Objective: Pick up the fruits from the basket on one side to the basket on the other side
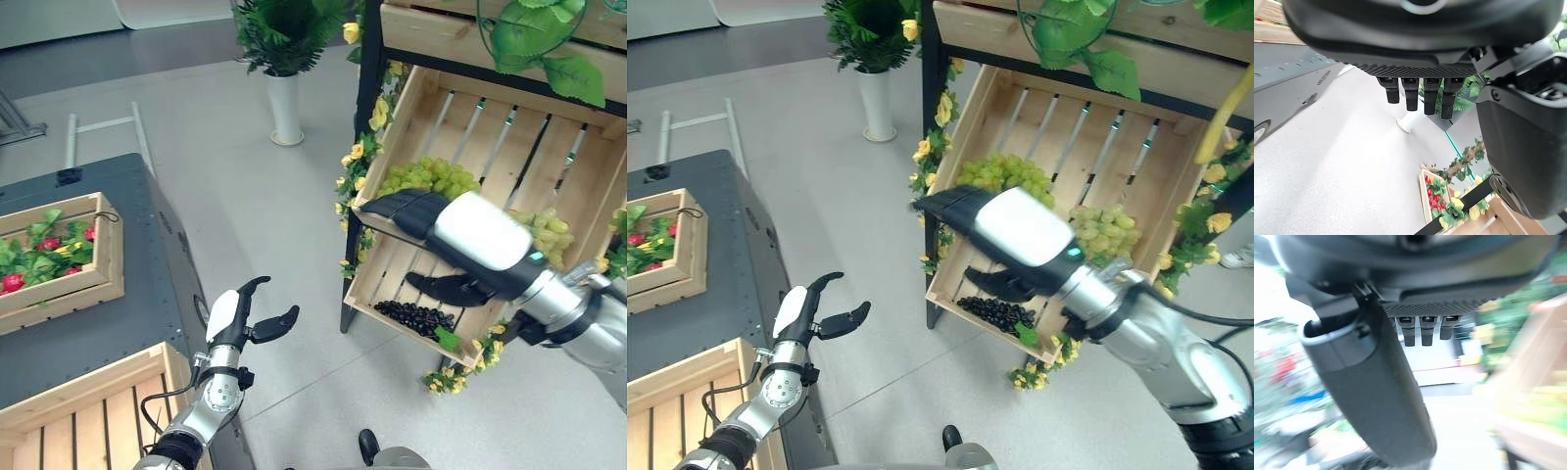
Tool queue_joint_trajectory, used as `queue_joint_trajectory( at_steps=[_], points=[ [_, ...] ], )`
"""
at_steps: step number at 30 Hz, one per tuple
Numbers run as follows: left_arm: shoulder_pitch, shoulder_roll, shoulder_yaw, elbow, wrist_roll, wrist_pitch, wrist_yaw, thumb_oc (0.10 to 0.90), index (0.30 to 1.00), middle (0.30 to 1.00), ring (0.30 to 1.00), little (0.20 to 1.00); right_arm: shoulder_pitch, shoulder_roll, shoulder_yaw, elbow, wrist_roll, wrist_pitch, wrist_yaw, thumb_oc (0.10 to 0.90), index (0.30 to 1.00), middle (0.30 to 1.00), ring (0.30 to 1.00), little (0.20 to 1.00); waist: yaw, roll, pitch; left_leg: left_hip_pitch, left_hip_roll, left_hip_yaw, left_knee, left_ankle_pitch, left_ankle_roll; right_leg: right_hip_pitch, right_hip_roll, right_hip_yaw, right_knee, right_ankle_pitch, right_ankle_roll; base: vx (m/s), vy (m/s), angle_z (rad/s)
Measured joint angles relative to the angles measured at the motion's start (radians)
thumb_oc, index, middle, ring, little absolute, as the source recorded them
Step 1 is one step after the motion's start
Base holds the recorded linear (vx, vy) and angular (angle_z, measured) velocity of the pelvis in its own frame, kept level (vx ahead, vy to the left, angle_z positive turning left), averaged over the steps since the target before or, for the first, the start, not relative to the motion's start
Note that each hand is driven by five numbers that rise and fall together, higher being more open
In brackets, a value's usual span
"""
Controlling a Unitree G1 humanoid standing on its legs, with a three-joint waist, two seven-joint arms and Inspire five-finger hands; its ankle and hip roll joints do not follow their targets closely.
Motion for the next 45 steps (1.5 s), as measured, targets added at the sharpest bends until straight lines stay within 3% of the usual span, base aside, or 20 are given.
queue_joint_trajectory(
  at_steps=[3,7,8,13,17,26,32,37,45],
  points=[
    [0.007,0.000,-0.005,-0.002,0.000,0.004,0.012,0.800,0.900,0.900,0.900,0.900,-0.020,0.033,0.095,-0.001,-0.019,-0.056,0.000,0.800,0.900,0.900,0.900,0.900,0.029,-0.003,-0.003,-0.003,0.001,-0.017,0.000,0.003,-0.001,0.004,-0.001,-0.019,0.000,-0.001,-0.002,-0.01,-0.051,0.18],
    [0.009,0.002,-0.005,-0.003,0.000,0.018,0.018,0.800,0.900,0.900,0.900,0.900,-0.057,0.048,0.247,0.047,-0.043,-0.052,-0.001,0.800,0.900,0.900,0.900,0.900,0.051,-0.004,-0.007,-0.004,-0.001,-0.039,0.000,0.005,0.001,0.014,-0.006,-0.042,0.000,-0.004,-0.004,0.02,-0.053,0.15],
    [0.012,0.003,-0.007,-0.003,0.000,0.025,0.019,0.800,0.900,0.900,0.900,0.900,-0.059,0.083,0.279,0.103,-0.043,-0.046,-0.007,0.800,0.900,0.900,0.900,0.900,0.058,-0.007,-0.013,-0.005,-0.001,-0.046,0.000,0.006,0.001,0.017,-0.007,-0.050,0.000,-0.005,-0.006,0.01,-0.046,0.16],
    [0.039,0.006,-0.010,-0.017,0.000,0.041,0.031,0.800,0.900,0.900,0.900,0.900,-0.045,0.262,0.367,0.406,-0.020,0.048,-0.099,0.800,0.900,0.900,0.900,0.900,0.087,-0.005,-0.017,-0.009,-0.001,-0.072,0.000,0.010,0.000,0.024,-0.011,-0.083,-0.003,-0.011,-0.008,0.01,-0.035,0.15],
    [0.057,0.038,-0.009,-0.073,0.001,0.066,0.066,0.800,0.900,0.900,0.900,0.900,-0.009,0.298,0.411,0.582,-0.022,0.099,-0.163,0.800,0.900,0.900,0.900,0.900,0.122,0.016,-0.011,-0.011,0.000,-0.095,0.000,0.012,0.000,0.035,-0.014,-0.111,-0.004,-0.018,-0.009,0.02,-0.031,0.19],
    [0.077,0.157,0.090,-0.158,0.002,0.120,0.127,0.800,0.900,0.900,0.900,0.900,0.035,0.368,0.446,0.709,0.022,0.151,-0.212,0.800,0.900,0.900,0.900,0.900,0.173,0.073,0.002,-0.014,0.000,-0.166,0.000,0.019,-0.007,0.061,-0.016,-0.188,-0.005,-0.030,-0.016,0.01,-0.026,0.20],
    [0.079,0.328,0.098,-0.180,0.045,0.155,0.128,0.800,0.900,0.900,0.900,0.900,0.034,0.366,0.446,0.771,0.022,0.206,-0.218,0.800,0.900,0.900,0.900,0.900,0.214,0.083,0.005,-0.077,0.000,-0.241,0.002,0.042,-0.012,0.032,-0.017,-0.249,-0.005,-0.036,-0.022,-0.05,-0.001,0.33],
    [0.123,0.359,0.132,-0.174,0.051,0.166,0.130,0.800,0.900,0.900,0.900,0.900,0.040,0.366,0.446,0.800,0.022,0.237,-0.218,0.800,0.900,0.900,0.900,0.900,0.252,0.105,0.018,-0.085,-0.005,-0.265,0.007,0.044,-0.011,0.037,-0.019,-0.279,-0.005,-0.041,-0.019,0.01,0.000,0.17],
    [0.160,0.370,0.139,-0.024,0.151,0.138,0.098,0.800,0.900,0.900,0.900,0.900,0.043,0.365,0.445,0.803,0.055,0.246,-0.238,0.800,0.900,0.900,0.900,0.900,0.258,0.115,0.024,-0.110,-0.005,-0.290,0.007,0.048,-0.016,0.028,-0.022,-0.318,-0.004,-0.053,-0.022,0.01,0.044,0.12]
  ],
)
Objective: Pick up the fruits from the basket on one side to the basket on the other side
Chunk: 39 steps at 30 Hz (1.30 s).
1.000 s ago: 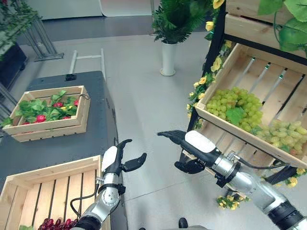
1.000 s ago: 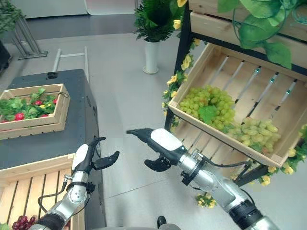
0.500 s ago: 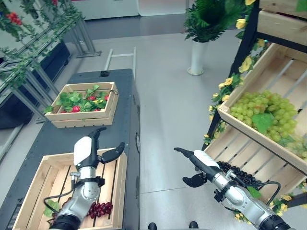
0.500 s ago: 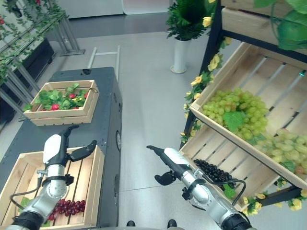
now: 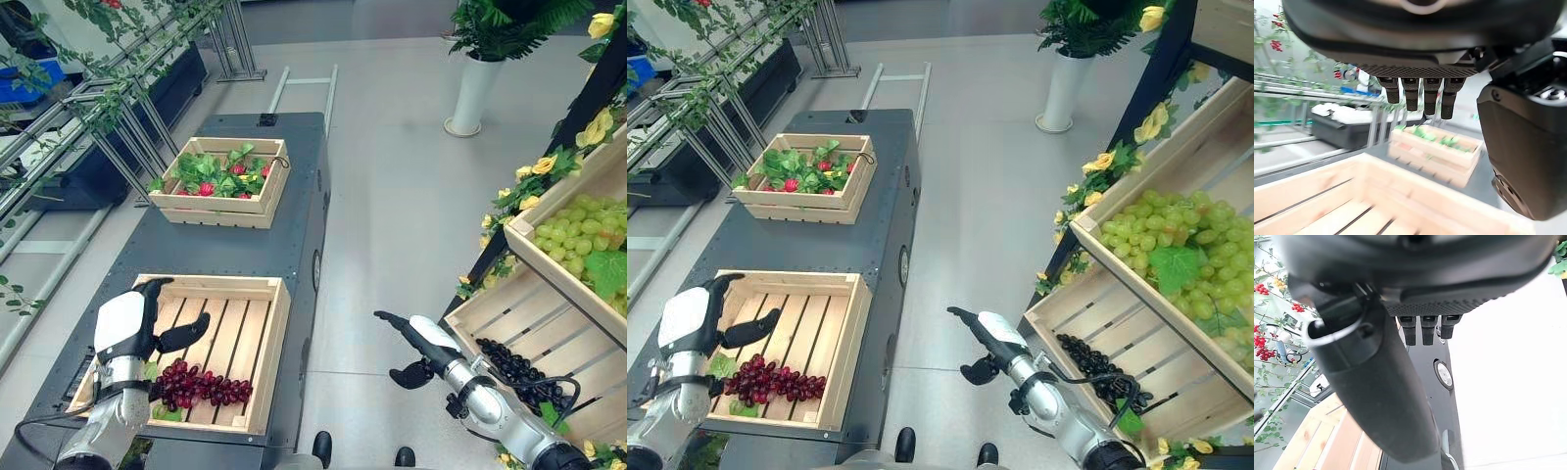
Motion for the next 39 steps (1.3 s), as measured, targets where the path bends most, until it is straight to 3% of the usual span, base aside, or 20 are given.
queue_joint_trajectory(
  at_steps=[5,10,13,14,18,20,28,33,39],
  points=[
    [0.003,0.059,-0.001,0.068,0.079,-0.061,-0.005,0.800,0.900,0.900,0.900,0.900,0.000,-0.016,0.000,0.011,0.000,0.007,0.000,0.800,0.900,0.900,0.900,0.900,0.002,0.016,0.016,-0.008,-0.002,-0.002,0.000,0.000,0.000,-0.005,-0.002,-0.005,0.000,-0.002,0.002,0.02,0.109,0.04],
    [-0.010,0.079,-0.013,0.096,0.157,-0.071,-0.002,0.800,0.900,0.900,0.900,0.900,-0.013,-0.029,0.000,0.031,0.002,0.024,0.000,0.800,0.900,0.900,0.900,0.900,0.006,0.030,0.051,-0.026,-0.003,-0.005,0.003,0.004,0.002,-0.025,0.000,-0.008,0.010,-0.002,0.002,-0.11,0.141,0.01],
    [-0.116,0.098,-0.076,0.128,0.174,-0.070,0.005,0.800,0.900,0.900,0.900,0.900,-0.090,-0.075,0.017,0.056,0.037,0.025,0.000,0.800,0.900,0.900,0.900,0.900,-0.004,0.037,0.136,-0.135,-0.018,-0.003,0.098,0.003,0.003,-0.134,-0.026,-0.035,0.149,-0.048,0.002,-0.20,0.146,0.30],
    [-0.166,0.108,-0.083,0.135,0.173,-0.069,0.018,0.800,0.900,0.900,0.900,0.900,-0.144,-0.101,0.038,0.063,0.040,0.030,0.000,0.800,0.900,0.900,0.900,0.900,0.002,0.030,0.190,-0.167,-0.025,0.004,0.138,-0.002,0.009,-0.192,-0.044,-0.035,0.248,-0.086,0.001,-0.12,0.087,0.21],
    [-0.294,0.167,-0.100,0.162,0.173,-0.058,0.035,0.800,0.900,0.900,0.900,0.900,-0.242,-0.112,0.047,0.064,0.044,0.037,0.000,0.800,0.900,0.900,0.900,0.900,0.021,-0.026,0.332,-0.234,-0.066,0.007,0.274,-0.045,0.016,-0.310,-0.121,-0.033,0.521,-0.203,-0.005,-0.15,0.064,0.18],
    [-0.325,0.192,-0.110,0.181,0.168,-0.056,0.037,0.800,0.900,0.900,0.900,0.900,-0.273,-0.115,0.060,0.064,0.045,0.037,0.000,0.800,0.900,0.900,0.900,0.900,0.025,-0.034,0.357,-0.296,-0.071,0.008,0.357,-0.076,0.012,-0.355,-0.137,-0.037,0.583,-0.232,-0.020,-0.10,0.046,0.18],
    [-0.385,0.214,-0.160,0.220,0.177,-0.010,0.047,0.800,0.900,0.900,0.900,0.900,-0.362,-0.127,0.124,0.065,0.045,0.039,0.000,0.800,0.900,0.900,0.900,0.900,0.048,-0.036,0.384,-0.538,-0.061,0.009,0.690,-0.197,0.005,-0.539,-0.169,-0.037,0.845,-0.334,-0.050,-0.06,0.040,0.11],
    [-0.407,0.243,-0.180,0.199,0.182,0.019,0.036,0.800,0.900,0.900,0.900,0.900,-0.373,-0.141,0.123,0.072,0.045,0.044,0.000,0.800,0.900,0.900,0.900,0.900,0.049,-0.045,0.388,-0.624,-0.050,0.009,0.808,-0.233,0.002,-0.610,-0.173,-0.032,0.944,-0.368,-0.058,0.00,0.043,0.03],
    [-0.464,0.275,-0.180,0.200,0.181,0.036,-0.013,0.800,0.900,0.900,0.900,0.900,-0.373,-0.141,0.121,0.077,0.045,0.042,0.001,0.800,0.900,0.900,0.900,0.900,0.040,-0.068,0.392,-0.710,-0.038,0.003,0.868,-0.241,-0.006,-0.691,-0.167,-0.031,0.998,-0.379,-0.070,-0.02,0.038,-0.02]
  ],
)
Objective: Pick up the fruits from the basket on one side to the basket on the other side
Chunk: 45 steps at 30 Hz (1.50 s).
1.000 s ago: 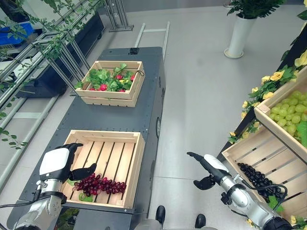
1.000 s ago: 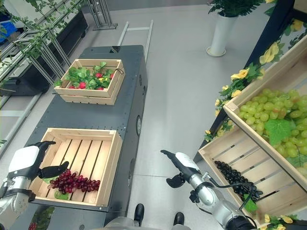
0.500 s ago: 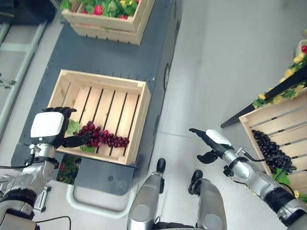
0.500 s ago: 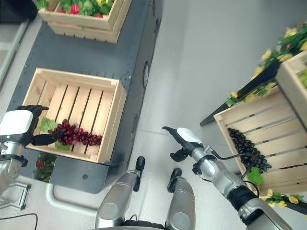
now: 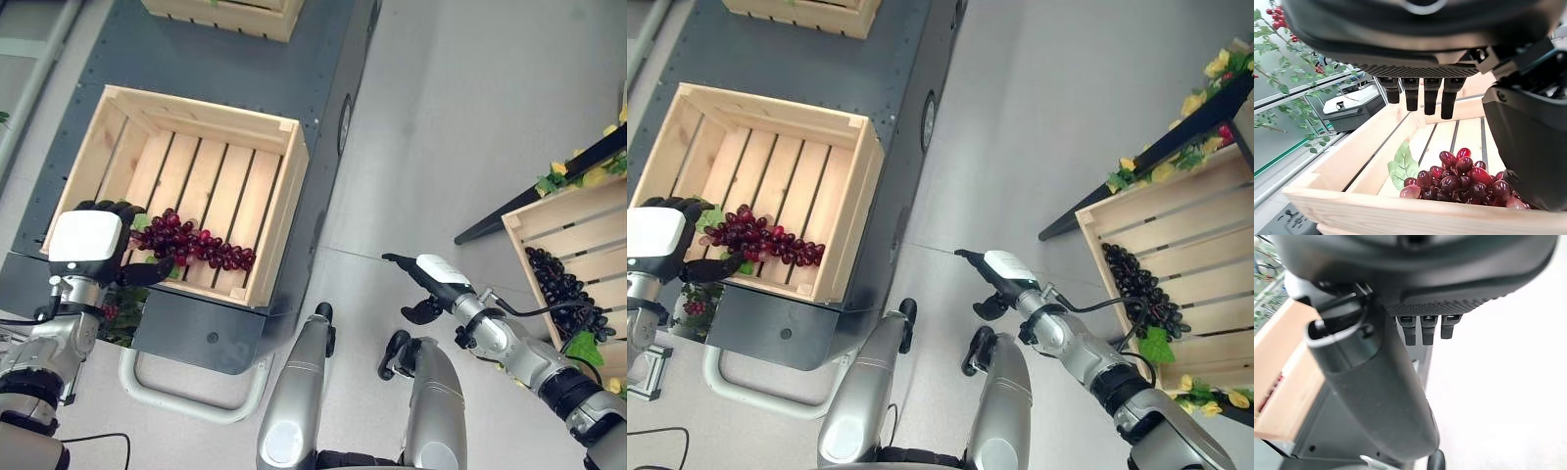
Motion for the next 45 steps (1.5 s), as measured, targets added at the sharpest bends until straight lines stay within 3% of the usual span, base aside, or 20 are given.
queue_joint_trajectory(
  at_steps=[4,14,19,27,34,35,36,37,45],
  points=[
    [-0.060,0.000,-0.035,0.011,0.001,-0.008,-0.037,0.800,0.900,0.900,0.900,0.900,-0.002,0.001,0.000,0.000,0.001,0.000,0.000,0.800,0.900,0.900,0.900,0.900,-0.001,-0.026,0.000,-0.046,0.006,-0.002,0.032,-0.007,-0.003,-0.039,0.001,-0.005,0.026,-0.006,-0.008,0.02,0.036,0.01],
    [-0.139,0.012,-0.115,0.020,0.075,-0.037,-0.032,0.800,0.900,0.900,0.900,0.900,-0.014,0.007,0.000,0.001,0.002,0.001,-0.001,0.800,0.900,0.900,0.900,0.900,-0.002,-0.056,0.000,-0.113,0.009,-0.018,0.065,-0.016,0.005,-0.080,0.002,-0.024,0.030,-0.006,-0.011,0.00,-0.002,0.03],
    [-0.182,0.056,-0.197,0.017,0.144,-0.094,-0.028,0.800,0.900,0.900,0.900,0.900,-0.024,0.009,0.000,0.004,0.031,0.001,-0.004,0.800,0.900,0.900,0.900,0.900,-0.005,-0.084,0.000,-0.134,0.012,-0.022,0.072,-0.018,0.008,-0.092,0.007,-0.028,0.027,-0.006,-0.011,0.01,0.002,0.01],
    [-0.226,0.116,-0.290,-0.021,0.220,-0.150,-0.070,0.800,0.900,0.900,0.900,0.900,-0.045,0.010,0.000,0.009,0.032,0.001,-0.008,0.800,0.900,0.900,0.900,0.900,-0.037,-0.084,0.000,-0.137,0.012,-0.018,0.068,-0.019,0.010,-0.097,0.006,-0.025,0.025,-0.006,-0.010,0.01,0.021,-0.01],
    [-0.323,0.146,-0.370,-0.031,0.226,-0.162,-0.094,0.800,0.900,0.900,0.900,0.900,-0.069,0.010,0.001,0.010,0.035,0.006,-0.008,0.800,0.900,0.900,0.900,0.900,-0.044,-0.084,0.000,-0.166,0.017,-0.003,0.069,-0.019,0.009,-0.136,0.003,-0.018,0.035,-0.006,-0.011,0.00,0.002,-0.02],
    [-0.330,0.146,-0.372,-0.031,0.226,-0.164,-0.100,0.745,0.818,0.818,0.818,0.818,-0.072,0.010,0.001,0.009,0.035,0.006,-0.008,0.800,0.900,0.900,0.900,0.900,-0.048,-0.084,0.000,-0.167,0.018,-0.001,0.069,-0.019,0.009,-0.138,0.003,-0.018,0.035,-0.006,-0.011,0.00,0.000,0.00],
    [-0.333,0.146,-0.374,-0.029,0.226,-0.164,-0.101,0.745,0.818,0.818,0.818,0.818,-0.074,0.010,0.001,0.009,0.036,0.006,-0.008,0.800,0.900,0.900,0.900,0.900,-0.049,-0.084,0.000,-0.167,0.019,0.002,0.069,-0.019,0.010,-0.138,0.003,-0.018,0.035,-0.006,-0.011,0.00,0.000,0.00],
    [-0.340,0.146,-0.379,-0.028,0.226,-0.163,-0.104,0.400,0.300,0.300,0.300,0.300,-0.075,0.009,0.000,0.009,0.041,0.007,-0.008,0.800,0.900,0.900,0.900,0.900,-0.052,-0.084,0.000,-0.168,0.020,0.003,0.068,-0.019,0.010,-0.139,0.003,-0.017,0.035,-0.007,-0.011,0.00,0.000,0.00],
    [-0.371,0.141,-0.415,-0.008,0.217,-0.183,-0.112,0.400,0.300,0.300,0.300,0.300,-0.073,0.009,0.000,0.011,0.041,0.009,-0.011,0.800,0.900,0.900,0.900,0.900,-0.063,-0.084,0.000,-0.171,0.026,0.003,0.070,-0.021,0.007,-0.145,0.011,-0.014,0.034,-0.008,-0.013,0.00,-0.018,-0.01]
  ],
)
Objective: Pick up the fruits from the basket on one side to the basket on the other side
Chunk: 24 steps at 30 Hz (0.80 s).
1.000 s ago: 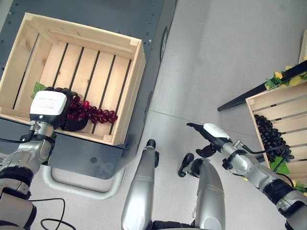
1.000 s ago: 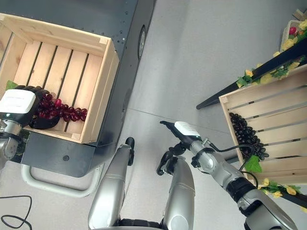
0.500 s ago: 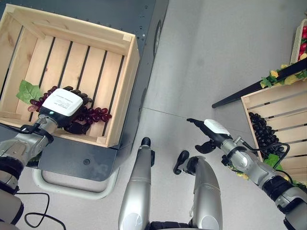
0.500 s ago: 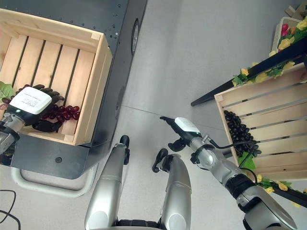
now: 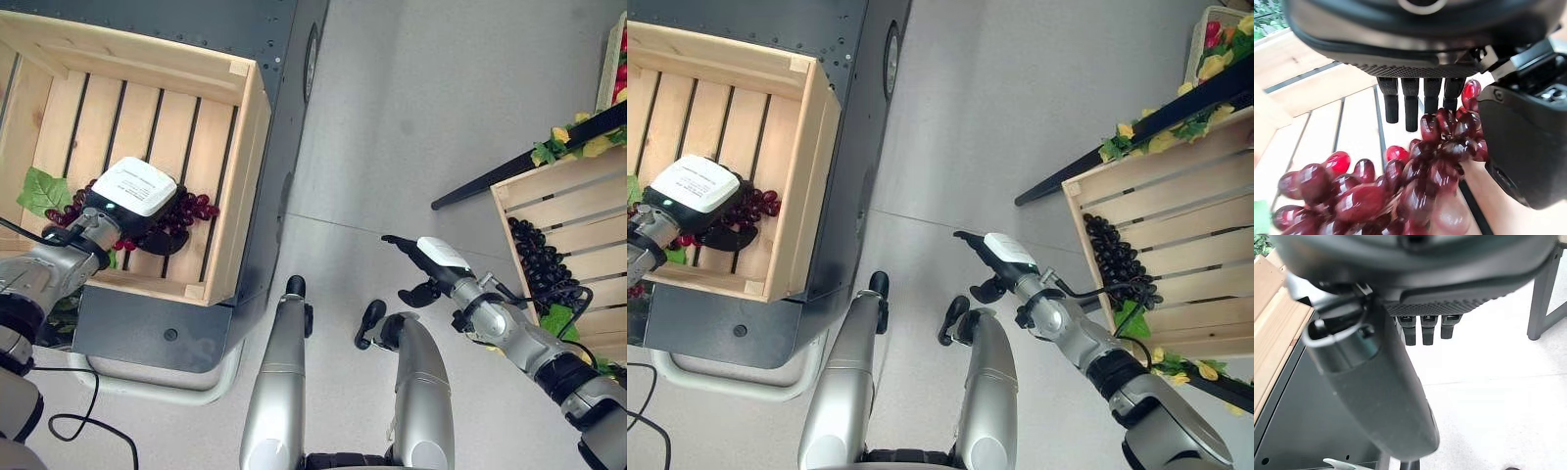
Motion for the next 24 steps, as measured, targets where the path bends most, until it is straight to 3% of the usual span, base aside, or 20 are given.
queue_joint_trajectory(
  at_steps=[14,18,20,24],
  points=[
    [0.021,-0.007,-0.020,0.007,0.001,-0.008,-0.026,0.400,0.300,0.300,0.300,0.300,-0.004,-0.003,0.001,-0.043,-0.001,0.000,-0.008,0.800,0.900,0.900,0.900,0.900,0.008,0.000,0.000,0.072,0.003,0.014,-0.030,0.001,-0.001,0.056,0.005,0.015,-0.020,0.004,0.005,0.00,-0.002,-0.02],
    [0.111,-0.019,0.018,0.021,-0.164,-0.006,-0.027,0.400,0.300,0.300,0.300,0.300,0.003,-0.001,0.001,-0.062,-0.002,0.000,-0.008,0.800,0.900,0.900,0.900,0.900,0.016,0.001,0.000,0.120,0.011,0.023,-0.061,0.004,-0.006,0.101,0.015,0.016,-0.058,0.014,0.016,0.00,-0.049,-0.07],
    [0.239,-0.131,0.252,0.085,-0.374,-0.009,-0.018,0.400,0.300,0.300,0.300,0.300,0.045,0.005,-0.002,-0.067,-0.005,-0.005,-0.011,0.800,0.900,0.900,0.900,0.900,0.024,0.001,0.000,0.198,0.015,0.023,-0.108,0.004,-0.006,0.182,0.026,0.011,-0.112,0.022,0.026,0.01,-0.098,-0.02],
    [0.350,-0.249,0.561,0.114,-0.614,-0.011,-0.033,0.400,0.300,0.300,0.300,0.300,0.111,0.018,-0.003,-0.080,-0.010,-0.008,-0.022,0.800,0.900,0.900,0.900,0.900,0.041,0.000,0.000,0.329,0.019,0.022,-0.183,0.005,-0.006,0.322,0.045,0.002,-0.206,0.036,0.041,0.05,-0.113,0.00]
  ],
)
